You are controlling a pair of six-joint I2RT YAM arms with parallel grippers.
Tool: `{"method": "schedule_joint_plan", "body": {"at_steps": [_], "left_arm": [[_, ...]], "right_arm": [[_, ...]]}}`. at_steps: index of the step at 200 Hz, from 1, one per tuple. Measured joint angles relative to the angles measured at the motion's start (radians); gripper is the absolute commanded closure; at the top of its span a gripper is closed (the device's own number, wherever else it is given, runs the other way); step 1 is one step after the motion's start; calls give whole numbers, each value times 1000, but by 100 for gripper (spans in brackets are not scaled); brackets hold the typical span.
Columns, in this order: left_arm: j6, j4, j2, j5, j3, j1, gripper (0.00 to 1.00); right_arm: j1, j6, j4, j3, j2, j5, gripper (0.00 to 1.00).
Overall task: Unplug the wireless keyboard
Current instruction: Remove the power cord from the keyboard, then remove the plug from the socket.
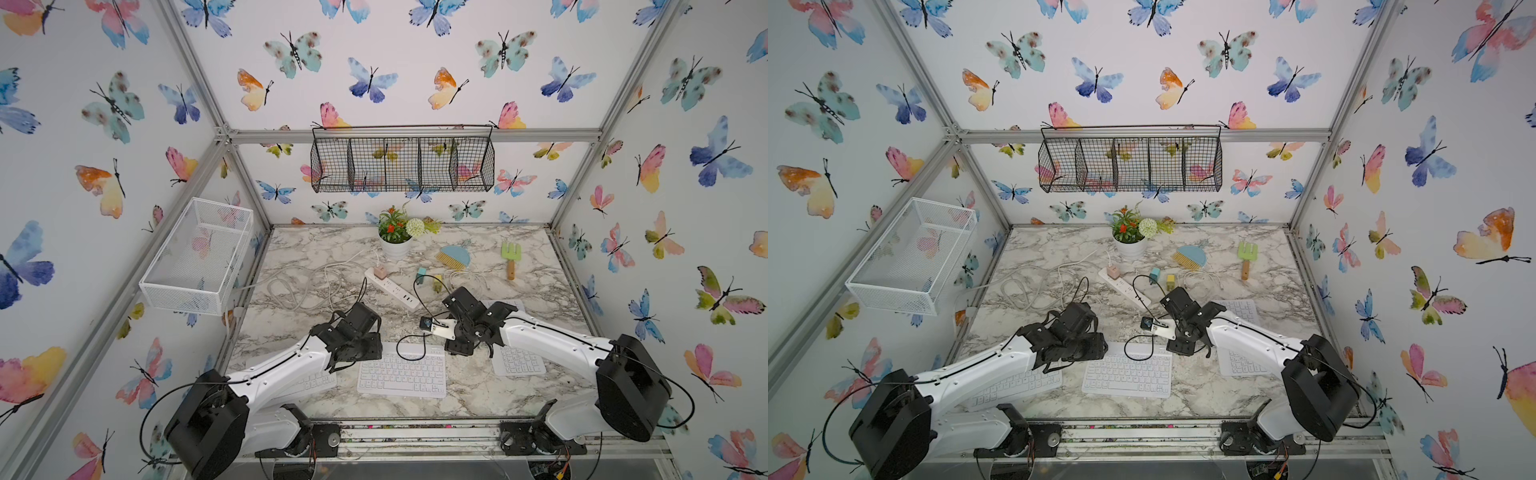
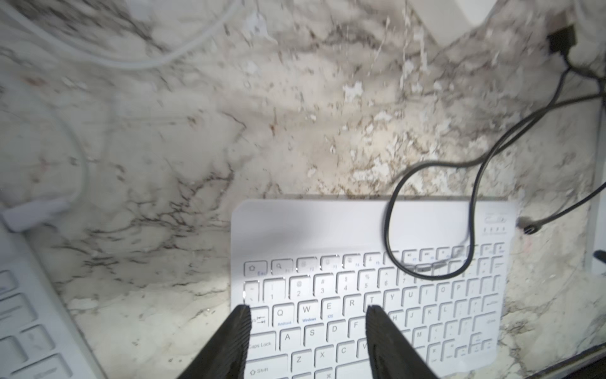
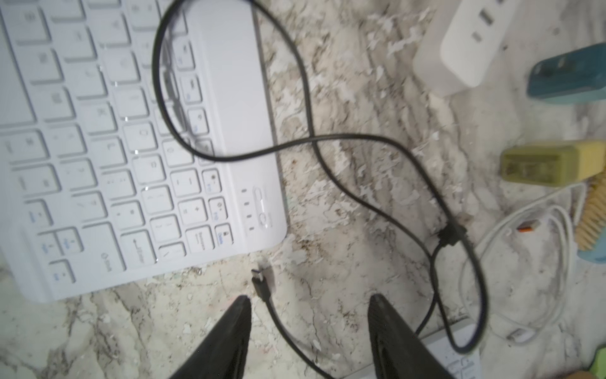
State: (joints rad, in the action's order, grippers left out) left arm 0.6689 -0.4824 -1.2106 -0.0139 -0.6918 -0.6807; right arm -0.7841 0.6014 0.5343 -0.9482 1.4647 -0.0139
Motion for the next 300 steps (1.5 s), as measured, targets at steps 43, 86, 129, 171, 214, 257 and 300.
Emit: {"method": "schedule_joint_plan", "body": {"at_steps": [43,86,129,171,214,257,300], "left_arm": [[-16,-67,69,1,-5,193,40],[-42,-52,101,-22,-51,346,40],[-37,99,-5,-136,-90,376,40],[6,285,-192,-219,-135,385,40],[73,459,-386,-273,-192,410,41],[116,559,-563,-310,-278,419,43],[132,602,-658,-325,-354,420,43]], "right_arm": [[0,-137,-132,-148,107,81,43],[0,-230,-299,-180,195,146,43],[0,-271,-457,-192,258,140,39],[0,-277,-537,-255,360,106,36],[21,-298,-618,-314,454,107,35],[68,-327,-639,-410,560,172,34],[98,-331,-631,-521,642,229,33]]}}
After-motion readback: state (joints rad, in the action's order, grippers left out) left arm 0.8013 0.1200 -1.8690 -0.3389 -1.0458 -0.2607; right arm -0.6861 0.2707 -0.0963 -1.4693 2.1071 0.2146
